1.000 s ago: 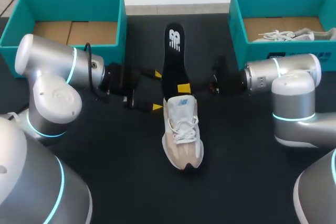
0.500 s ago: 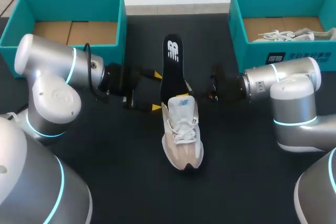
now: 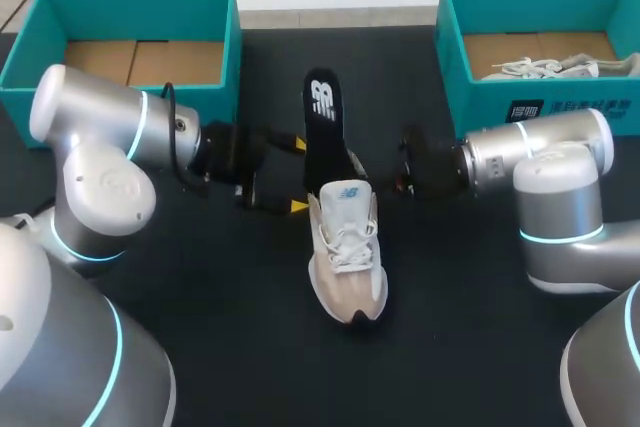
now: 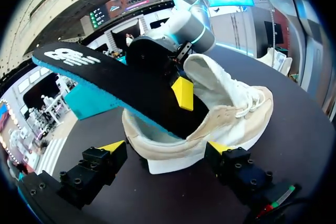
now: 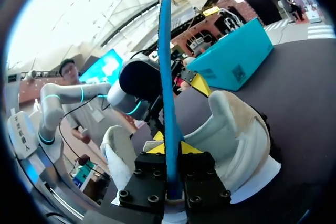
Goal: Take the shoe out of the shoebox, open the shoe tongue, remove and reinsert the insole, then place the shoe into the shoebox
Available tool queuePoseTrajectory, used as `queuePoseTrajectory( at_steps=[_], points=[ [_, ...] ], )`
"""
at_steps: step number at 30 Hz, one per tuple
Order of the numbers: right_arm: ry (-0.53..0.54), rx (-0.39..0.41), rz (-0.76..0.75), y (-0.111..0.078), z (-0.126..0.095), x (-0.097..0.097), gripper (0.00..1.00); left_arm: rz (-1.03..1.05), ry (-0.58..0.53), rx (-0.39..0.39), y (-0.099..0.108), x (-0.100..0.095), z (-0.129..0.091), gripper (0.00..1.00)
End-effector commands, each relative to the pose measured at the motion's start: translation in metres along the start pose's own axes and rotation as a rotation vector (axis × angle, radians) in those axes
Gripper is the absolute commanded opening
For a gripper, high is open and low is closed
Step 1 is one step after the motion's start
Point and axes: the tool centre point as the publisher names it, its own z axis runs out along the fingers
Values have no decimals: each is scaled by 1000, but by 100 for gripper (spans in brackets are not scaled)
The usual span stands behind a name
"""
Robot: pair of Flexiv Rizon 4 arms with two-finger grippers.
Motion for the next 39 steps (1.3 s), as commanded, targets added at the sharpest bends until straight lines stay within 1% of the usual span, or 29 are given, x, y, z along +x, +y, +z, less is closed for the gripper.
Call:
queuePoseTrajectory(
  at_steps=[1,7,10,13,16,17,22,24,28,29,31,32,36,37,39],
  points=[
    [-2,1,-18,7,1,3,27,1,4,-5,-1,-1,2,100],
    [-5,3,-50,18,0,5,31,3,4,-5,-2,-1,2,100],
    [-4,9,-64,24,-1,4,31,2,4,-5,-2,-1,2,100],
    [6,21,-70,29,-3,1,30,3,5,-7,-3,0,2,100],
    [21,39,-58,29,-4,-3,23,2,4,-8,-3,0,2,100],
    [31,44,-54,28,-5,-3,0,2,4,-8,-3,0,2,100],
    [103,85,-25,17,-5,-6,0,1,1,-10,-3,1,1,100],
    [121,122,6,10,-2,-6,0,1,0,-11,-3,1,1,100],
    [136,151,60,-7,3,-5,0,0,-2,-12,-3,1,0,100],
    [143,141,67,-10,4,-3,0,0,-2,-12,-3,2,0,100],
    [131,160,93,-17,6,-2,0,0,-1,-12,-3,2,0,100],
    [142,157,100,-20,7,-1,0,0,-1,-12,-4,3,1,100],
    [126,143,104,-22,8,0,0,0,4,-12,-4,3,2,100],
    [119,143,100,-20,7,0,12,0,5,-12,-5,4,2,100],
    [97,136,80,-14,3,1,28,2,8,-11,-5,4,3,100]
  ],
)
